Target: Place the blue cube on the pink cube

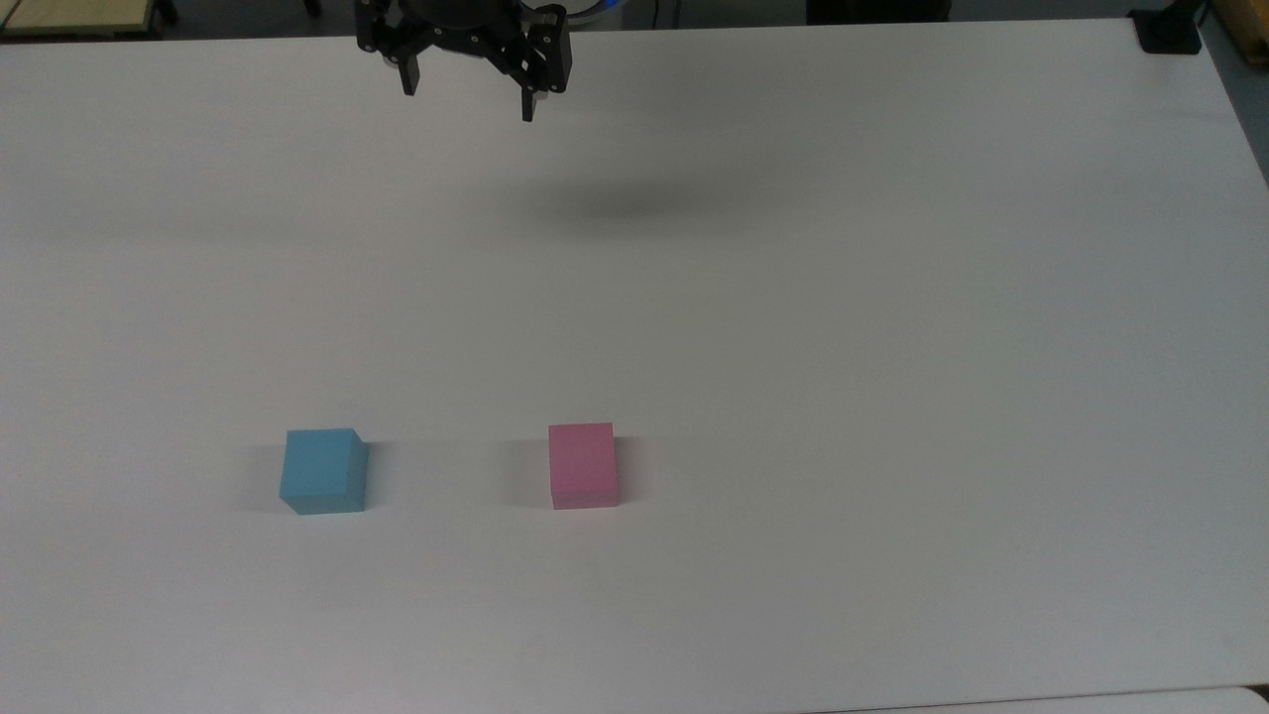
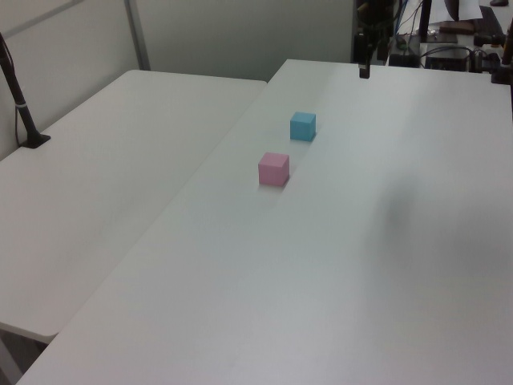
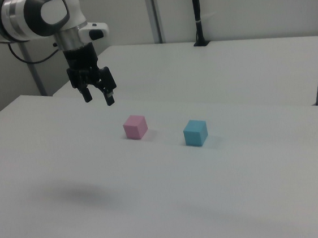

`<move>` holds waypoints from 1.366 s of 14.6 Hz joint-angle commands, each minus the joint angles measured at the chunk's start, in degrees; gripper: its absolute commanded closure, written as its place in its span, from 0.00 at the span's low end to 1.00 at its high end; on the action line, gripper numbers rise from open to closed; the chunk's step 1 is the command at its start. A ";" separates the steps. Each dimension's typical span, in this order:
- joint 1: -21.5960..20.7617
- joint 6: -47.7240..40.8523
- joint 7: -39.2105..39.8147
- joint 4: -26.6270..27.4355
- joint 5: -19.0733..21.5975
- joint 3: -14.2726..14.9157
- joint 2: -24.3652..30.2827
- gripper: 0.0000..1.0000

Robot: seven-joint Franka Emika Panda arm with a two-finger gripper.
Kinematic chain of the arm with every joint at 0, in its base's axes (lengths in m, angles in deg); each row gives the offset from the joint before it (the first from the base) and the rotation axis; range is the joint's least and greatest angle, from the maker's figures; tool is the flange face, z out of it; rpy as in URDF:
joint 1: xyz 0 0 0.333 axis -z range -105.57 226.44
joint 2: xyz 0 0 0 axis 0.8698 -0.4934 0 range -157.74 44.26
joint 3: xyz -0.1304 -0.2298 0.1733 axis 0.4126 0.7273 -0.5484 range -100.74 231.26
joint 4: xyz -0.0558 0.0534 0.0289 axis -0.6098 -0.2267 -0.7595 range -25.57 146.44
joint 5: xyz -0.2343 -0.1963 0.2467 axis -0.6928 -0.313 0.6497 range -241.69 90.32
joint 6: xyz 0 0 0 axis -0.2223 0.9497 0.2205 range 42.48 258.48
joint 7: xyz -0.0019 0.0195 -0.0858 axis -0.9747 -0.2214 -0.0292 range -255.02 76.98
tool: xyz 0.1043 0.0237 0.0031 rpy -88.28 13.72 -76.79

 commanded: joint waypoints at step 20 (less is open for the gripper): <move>-0.81 1.57 5.09 -0.31 3.99 3.77 0.21 0.00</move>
